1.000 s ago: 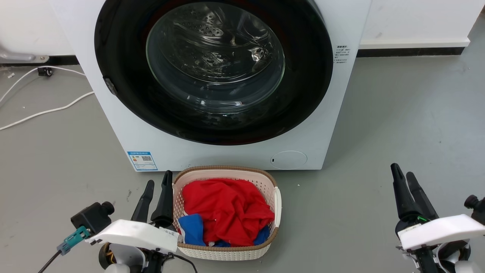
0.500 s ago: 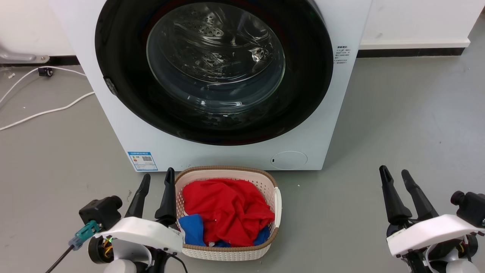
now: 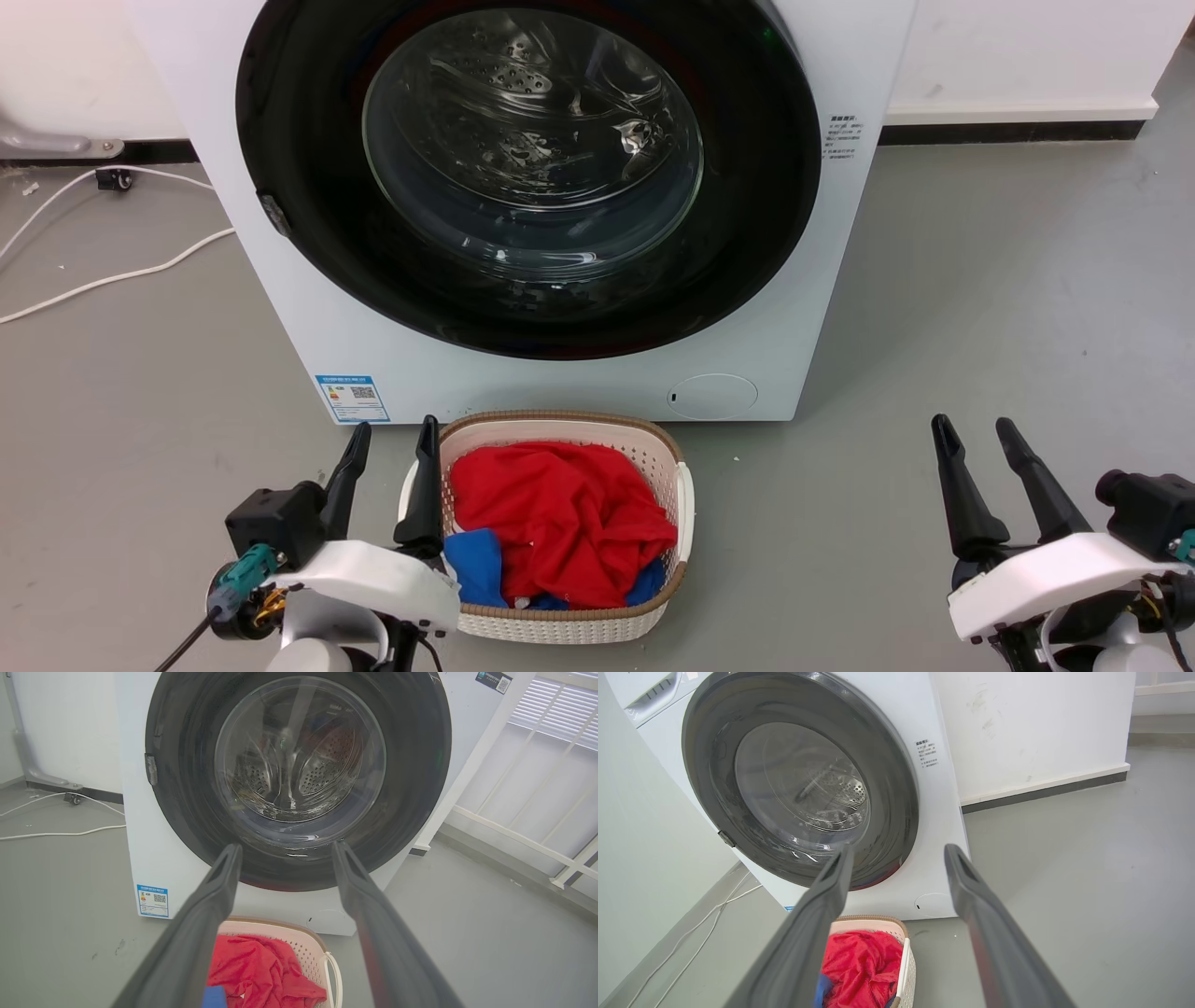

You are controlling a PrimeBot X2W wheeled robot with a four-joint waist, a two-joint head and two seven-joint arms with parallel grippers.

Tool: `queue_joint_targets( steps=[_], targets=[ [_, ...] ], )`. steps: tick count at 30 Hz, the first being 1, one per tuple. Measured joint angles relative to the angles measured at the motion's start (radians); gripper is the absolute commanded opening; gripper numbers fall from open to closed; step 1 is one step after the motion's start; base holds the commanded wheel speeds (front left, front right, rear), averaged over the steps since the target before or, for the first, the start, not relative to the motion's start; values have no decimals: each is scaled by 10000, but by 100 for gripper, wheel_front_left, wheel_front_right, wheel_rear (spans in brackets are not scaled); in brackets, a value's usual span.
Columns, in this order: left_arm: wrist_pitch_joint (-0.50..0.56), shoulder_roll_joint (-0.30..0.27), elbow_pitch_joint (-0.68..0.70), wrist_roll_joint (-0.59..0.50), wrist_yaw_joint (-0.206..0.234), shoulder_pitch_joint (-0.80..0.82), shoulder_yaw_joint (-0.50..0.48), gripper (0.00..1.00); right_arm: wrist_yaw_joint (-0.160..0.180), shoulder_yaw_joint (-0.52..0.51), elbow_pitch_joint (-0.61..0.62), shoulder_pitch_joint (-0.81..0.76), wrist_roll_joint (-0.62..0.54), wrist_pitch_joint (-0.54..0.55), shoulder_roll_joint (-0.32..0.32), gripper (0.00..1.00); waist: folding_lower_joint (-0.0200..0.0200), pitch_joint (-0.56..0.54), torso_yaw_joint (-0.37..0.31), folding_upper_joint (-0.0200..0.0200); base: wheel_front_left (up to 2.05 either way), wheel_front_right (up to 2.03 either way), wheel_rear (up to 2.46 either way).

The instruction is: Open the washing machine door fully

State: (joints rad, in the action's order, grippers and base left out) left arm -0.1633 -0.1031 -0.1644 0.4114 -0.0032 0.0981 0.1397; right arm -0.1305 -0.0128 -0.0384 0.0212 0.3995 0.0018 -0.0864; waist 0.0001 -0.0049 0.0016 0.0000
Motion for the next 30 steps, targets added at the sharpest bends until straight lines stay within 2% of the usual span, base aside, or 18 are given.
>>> queue_joint_targets(
  steps=[19,30],
  targets=[
    [-428,-102,-98,-1515,297,55,286,100,0,-15,251,-98,-1795,-13,109,100,0,4,11,0,0,0,0],
    [-671,-38,-107,-2100,209,54,221,100,-2,-54,405,-131,-2658,-117,217,100,0,16,-2,0,0,0,0]
  ],
)
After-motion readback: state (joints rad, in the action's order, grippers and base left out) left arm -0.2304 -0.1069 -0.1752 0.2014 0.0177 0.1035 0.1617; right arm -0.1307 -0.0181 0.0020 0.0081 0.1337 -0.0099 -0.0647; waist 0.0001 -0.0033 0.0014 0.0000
